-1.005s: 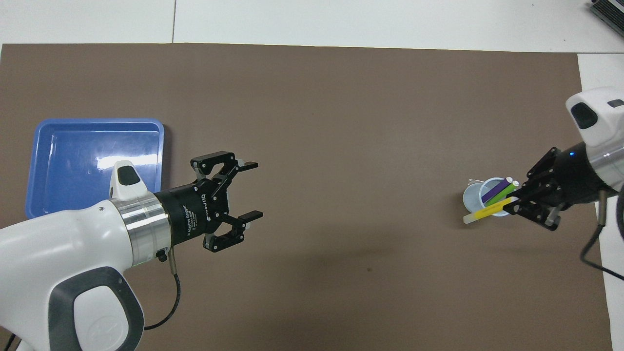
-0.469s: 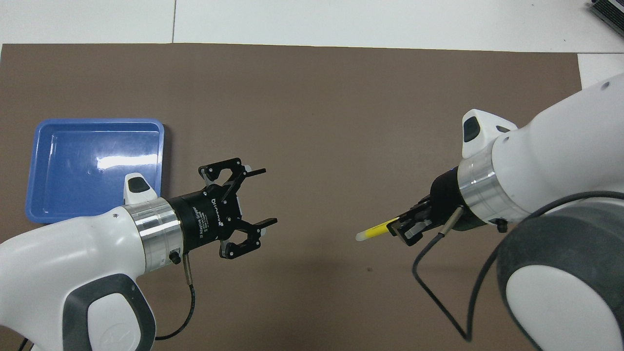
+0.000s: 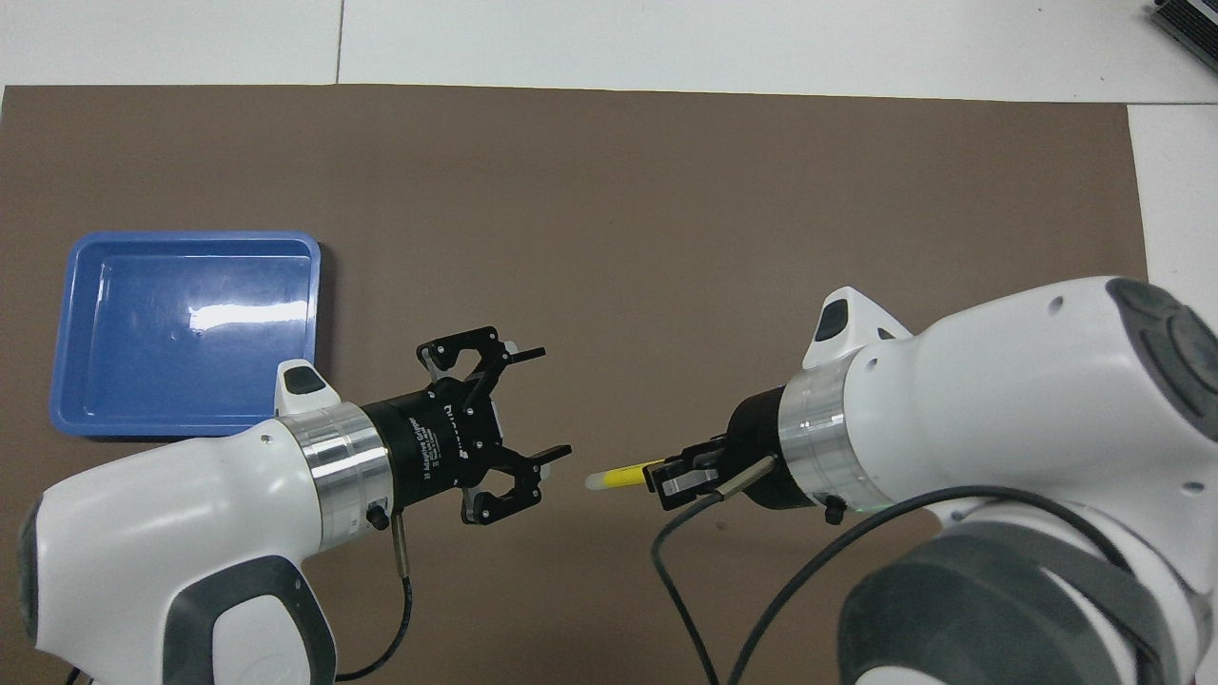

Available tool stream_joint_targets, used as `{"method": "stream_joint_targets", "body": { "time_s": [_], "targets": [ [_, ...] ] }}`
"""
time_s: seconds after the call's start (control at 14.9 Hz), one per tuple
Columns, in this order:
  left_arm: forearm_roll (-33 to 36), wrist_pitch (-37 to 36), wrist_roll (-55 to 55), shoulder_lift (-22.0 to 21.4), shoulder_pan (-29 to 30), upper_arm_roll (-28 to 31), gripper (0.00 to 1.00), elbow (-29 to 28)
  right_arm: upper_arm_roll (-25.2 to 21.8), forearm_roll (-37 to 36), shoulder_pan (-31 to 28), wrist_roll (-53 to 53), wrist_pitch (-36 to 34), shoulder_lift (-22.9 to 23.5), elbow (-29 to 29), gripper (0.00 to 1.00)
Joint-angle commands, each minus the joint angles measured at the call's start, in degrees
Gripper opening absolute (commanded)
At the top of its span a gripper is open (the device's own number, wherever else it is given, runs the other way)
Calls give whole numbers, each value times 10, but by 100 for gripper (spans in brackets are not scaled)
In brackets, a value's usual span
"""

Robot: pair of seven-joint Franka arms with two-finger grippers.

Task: Right arm passes pens to left for tray arrangement
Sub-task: 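Lift the yellow pen toward the left gripper while the left gripper approaches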

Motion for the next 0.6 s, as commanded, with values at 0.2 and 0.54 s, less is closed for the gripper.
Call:
{"method": "stream_joint_targets", "body": {
  "time_s": [0.2, 0.54],
  "targets": [
    [-10, -3, -22, -13, -10, -26, 91, -13, 1, 17, 22, 33, 42, -20, -31, 0],
    [21, -137, -19, -20, 31, -23, 91, 5, 1, 17, 23, 33, 42, -20, -31, 0]
  ]
}}
